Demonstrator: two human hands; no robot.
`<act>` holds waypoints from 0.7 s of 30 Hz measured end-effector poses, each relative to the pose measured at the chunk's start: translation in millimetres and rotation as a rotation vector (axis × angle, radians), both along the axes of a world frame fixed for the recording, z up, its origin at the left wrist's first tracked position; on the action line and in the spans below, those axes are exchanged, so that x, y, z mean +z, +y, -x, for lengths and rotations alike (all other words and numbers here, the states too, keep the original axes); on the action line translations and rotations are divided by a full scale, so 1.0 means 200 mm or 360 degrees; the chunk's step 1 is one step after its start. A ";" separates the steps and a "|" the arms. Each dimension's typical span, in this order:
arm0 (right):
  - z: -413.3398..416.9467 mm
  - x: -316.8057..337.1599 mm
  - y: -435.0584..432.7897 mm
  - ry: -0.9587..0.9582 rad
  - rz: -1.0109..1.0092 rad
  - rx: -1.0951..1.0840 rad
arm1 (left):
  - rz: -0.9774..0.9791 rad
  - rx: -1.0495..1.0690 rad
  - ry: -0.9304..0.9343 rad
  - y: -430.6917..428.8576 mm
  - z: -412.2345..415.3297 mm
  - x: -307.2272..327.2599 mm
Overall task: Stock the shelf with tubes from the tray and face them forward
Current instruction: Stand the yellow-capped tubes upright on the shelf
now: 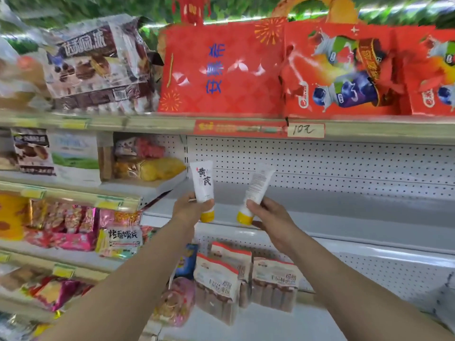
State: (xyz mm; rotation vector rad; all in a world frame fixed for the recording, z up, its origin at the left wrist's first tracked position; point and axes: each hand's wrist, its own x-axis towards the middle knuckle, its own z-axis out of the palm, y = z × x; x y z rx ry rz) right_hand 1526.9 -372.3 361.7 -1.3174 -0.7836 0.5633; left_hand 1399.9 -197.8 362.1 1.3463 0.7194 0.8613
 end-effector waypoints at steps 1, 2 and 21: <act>0.02 0.00 0.08 -0.0059 0.0029 -0.0033 | -0.0029 -0.0020 0.0002 0.10 0.00 0.00; 0.03 0.01 0.16 -0.0099 0.0042 -0.0073 | -0.0059 -0.0045 0.0009 0.19 0.00 0.01; -0.06 -0.07 1.21 -0.0504 0.0413 -0.0609 | -0.0406 -0.0304 0.0260 1.23 -0.25 -0.08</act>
